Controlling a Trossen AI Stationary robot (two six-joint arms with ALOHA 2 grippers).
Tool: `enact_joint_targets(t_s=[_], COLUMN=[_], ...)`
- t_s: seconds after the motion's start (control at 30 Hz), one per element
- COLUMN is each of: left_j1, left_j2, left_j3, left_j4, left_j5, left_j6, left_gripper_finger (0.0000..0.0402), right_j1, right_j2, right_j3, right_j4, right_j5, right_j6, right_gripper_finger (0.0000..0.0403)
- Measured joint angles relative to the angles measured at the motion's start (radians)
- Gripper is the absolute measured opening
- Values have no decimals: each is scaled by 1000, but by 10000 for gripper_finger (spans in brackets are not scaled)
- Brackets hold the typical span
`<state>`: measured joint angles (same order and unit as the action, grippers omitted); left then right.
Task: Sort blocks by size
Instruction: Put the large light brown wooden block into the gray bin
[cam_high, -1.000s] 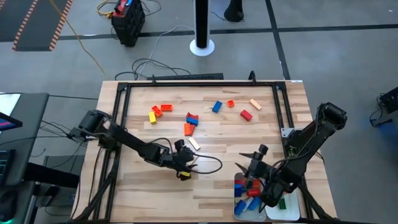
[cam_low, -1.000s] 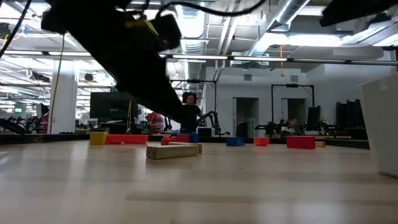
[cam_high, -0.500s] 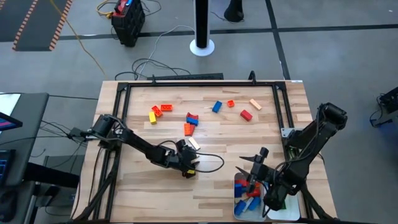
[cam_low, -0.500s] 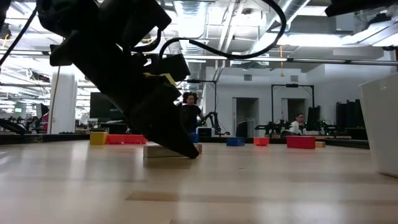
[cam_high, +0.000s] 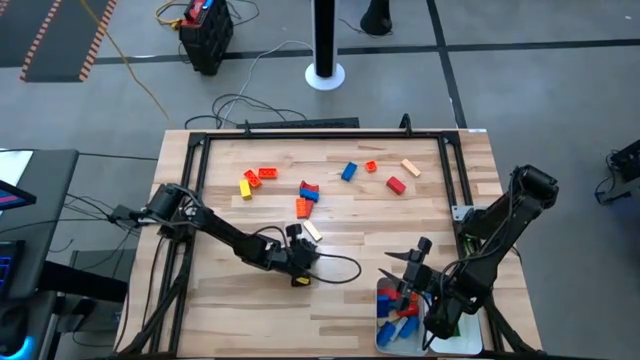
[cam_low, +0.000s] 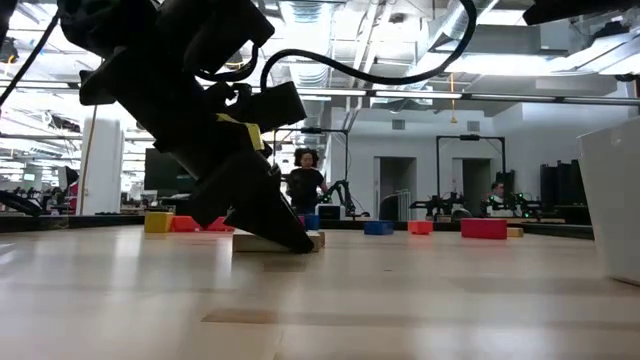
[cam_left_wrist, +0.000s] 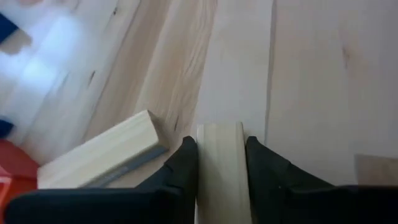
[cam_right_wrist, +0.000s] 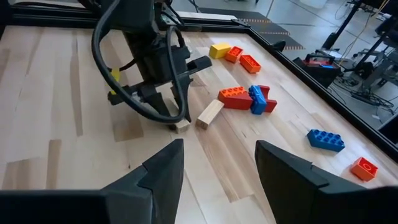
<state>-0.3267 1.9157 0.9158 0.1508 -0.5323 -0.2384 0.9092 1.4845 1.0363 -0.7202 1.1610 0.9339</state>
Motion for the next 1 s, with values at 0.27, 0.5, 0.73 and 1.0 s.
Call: enact_joint_targets(t_s=[0.27, 0.5, 0.73, 1.0], left_j1=[3, -26, -36, -61], left_j2=[-113, -346, -406, -366], left_j3=[-2, -5, -36, -37], left_j4=[32, 116, 410, 559], left_j5=[-10, -72, 96, 266], left_j6=[153, 348, 502, 506], left_gripper_finger=[95, 95, 95, 98], right_j1=[0, -17, -193, -328], right_j2=[0, 1, 48, 116], right_j3=[0, 0, -1, -3], right_j4=[4, 16, 410, 770], right_j5=[0, -1, -135, -347], right_j6=[0, 3, -353, -678], right_gripper_finger=[224, 224, 224, 224])
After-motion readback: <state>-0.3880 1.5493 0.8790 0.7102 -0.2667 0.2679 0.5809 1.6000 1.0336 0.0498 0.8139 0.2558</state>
